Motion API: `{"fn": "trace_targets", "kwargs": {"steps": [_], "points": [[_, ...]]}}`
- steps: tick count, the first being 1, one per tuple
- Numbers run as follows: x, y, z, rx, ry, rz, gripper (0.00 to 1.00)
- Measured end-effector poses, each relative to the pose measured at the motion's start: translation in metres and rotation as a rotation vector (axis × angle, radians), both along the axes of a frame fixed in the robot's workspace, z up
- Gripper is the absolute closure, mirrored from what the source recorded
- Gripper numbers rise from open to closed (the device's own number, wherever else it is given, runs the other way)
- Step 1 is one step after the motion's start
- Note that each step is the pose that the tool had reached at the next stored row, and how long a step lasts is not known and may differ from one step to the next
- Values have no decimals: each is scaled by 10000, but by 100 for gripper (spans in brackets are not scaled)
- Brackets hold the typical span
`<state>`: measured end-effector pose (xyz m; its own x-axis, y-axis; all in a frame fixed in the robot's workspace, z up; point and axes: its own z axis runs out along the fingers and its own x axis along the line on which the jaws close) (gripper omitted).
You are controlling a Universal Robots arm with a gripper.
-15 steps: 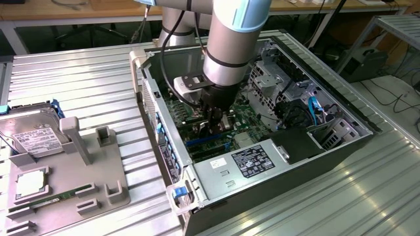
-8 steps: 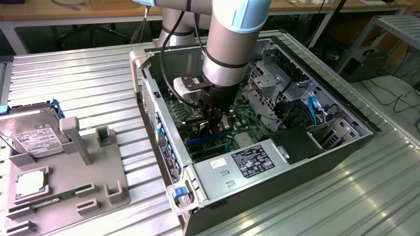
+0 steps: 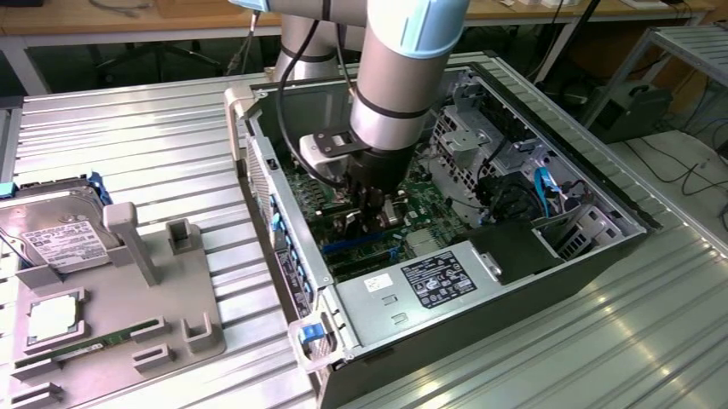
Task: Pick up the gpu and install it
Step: 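Insert the gpu into the slot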
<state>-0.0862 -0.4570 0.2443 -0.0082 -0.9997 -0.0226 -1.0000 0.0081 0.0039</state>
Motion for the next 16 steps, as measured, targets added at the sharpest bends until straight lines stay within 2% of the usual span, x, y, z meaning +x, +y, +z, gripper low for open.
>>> {"fn": "trace_targets", "kwargs": {"steps": [16], "points": [[-3,0,-38,-1,21,-4,71]]}}
